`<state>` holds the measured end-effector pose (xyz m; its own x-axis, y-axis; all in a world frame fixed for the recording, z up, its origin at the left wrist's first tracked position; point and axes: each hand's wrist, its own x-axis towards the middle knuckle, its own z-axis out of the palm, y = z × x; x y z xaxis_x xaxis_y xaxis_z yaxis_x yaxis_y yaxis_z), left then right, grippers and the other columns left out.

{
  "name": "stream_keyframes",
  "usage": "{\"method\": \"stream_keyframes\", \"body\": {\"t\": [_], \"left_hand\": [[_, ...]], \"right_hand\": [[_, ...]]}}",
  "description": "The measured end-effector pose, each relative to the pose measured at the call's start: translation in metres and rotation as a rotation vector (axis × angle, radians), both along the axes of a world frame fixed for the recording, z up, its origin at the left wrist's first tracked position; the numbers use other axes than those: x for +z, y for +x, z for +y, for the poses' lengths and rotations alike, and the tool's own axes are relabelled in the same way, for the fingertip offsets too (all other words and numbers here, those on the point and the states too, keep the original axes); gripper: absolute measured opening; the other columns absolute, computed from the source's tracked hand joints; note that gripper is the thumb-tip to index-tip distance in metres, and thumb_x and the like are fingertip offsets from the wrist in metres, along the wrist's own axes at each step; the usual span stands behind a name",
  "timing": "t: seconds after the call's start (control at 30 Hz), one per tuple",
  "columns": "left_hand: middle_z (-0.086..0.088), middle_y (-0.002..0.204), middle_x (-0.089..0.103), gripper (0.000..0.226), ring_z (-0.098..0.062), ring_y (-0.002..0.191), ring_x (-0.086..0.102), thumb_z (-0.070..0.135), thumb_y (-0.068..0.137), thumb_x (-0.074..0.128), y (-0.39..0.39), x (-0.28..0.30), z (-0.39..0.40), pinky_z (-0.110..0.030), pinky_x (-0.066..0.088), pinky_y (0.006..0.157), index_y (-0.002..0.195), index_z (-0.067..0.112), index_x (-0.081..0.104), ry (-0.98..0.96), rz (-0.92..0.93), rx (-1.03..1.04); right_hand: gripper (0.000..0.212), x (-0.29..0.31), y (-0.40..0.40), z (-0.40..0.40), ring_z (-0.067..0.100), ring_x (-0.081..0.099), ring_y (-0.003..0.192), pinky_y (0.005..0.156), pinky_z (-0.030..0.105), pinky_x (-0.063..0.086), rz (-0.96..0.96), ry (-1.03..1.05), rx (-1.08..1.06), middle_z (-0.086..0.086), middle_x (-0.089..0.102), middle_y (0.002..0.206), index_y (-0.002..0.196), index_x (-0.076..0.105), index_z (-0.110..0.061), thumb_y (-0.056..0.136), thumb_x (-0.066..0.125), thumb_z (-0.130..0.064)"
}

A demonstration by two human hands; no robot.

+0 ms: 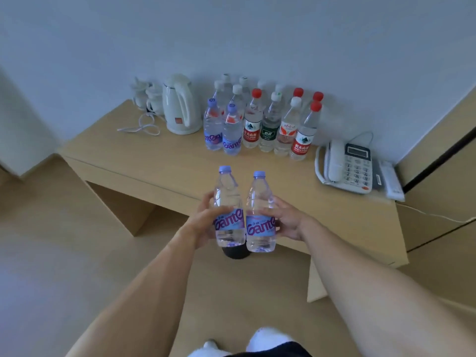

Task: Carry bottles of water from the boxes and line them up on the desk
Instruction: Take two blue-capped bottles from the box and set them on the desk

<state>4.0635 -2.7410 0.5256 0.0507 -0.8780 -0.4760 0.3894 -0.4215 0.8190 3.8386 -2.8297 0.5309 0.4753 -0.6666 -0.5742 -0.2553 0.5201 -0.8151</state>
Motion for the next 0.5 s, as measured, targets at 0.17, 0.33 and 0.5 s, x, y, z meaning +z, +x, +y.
{"method": "stream_keyframes", "body": {"t": [0.17,0.33,0.5], "left_hand": [[-0.012,0.105,0.075,0.068,-0.028,0.091,0.072,0.021,0.06,0.087,-0.003,0.009,-0.055,-0.048,0.059,0.068,0.12,0.038,0.059,-0.051,-0.045,-0.075],[-0.01,0.11,0.072,0.06,-0.024,0.088,0.074,0.005,0.082,0.078,-0.002,0.015,-0.103,-0.04,0.06,0.063,0.13,0.028,0.051,-0.121,-0.129,-0.14],[-0.002,0.109,0.074,0.057,-0.01,0.087,0.074,-0.003,0.083,0.074,0.0,0.02,-0.149,-0.019,0.055,0.061,0.131,0.021,0.053,-0.201,-0.225,-0.198]], "right_hand": [[0.067,0.009,-0.007,-0.03,0.026,0.065,0.11,0.081,0.043,0.057,-0.013,-0.04,-0.134,0.007,0.062,0.129,0.129,0.055,-0.036,0.07,0.086,-0.029],[0.075,0.014,-0.009,-0.069,0.026,0.059,0.122,0.107,0.048,0.043,-0.048,-0.085,-0.202,0.006,0.063,0.132,0.136,0.051,-0.018,0.068,0.082,-0.024],[0.041,0.017,-0.003,-0.11,0.022,0.062,0.114,0.089,0.033,0.05,-0.051,-0.174,-0.221,0.007,0.066,0.124,0.118,0.057,-0.015,0.082,0.076,-0.006]]}}
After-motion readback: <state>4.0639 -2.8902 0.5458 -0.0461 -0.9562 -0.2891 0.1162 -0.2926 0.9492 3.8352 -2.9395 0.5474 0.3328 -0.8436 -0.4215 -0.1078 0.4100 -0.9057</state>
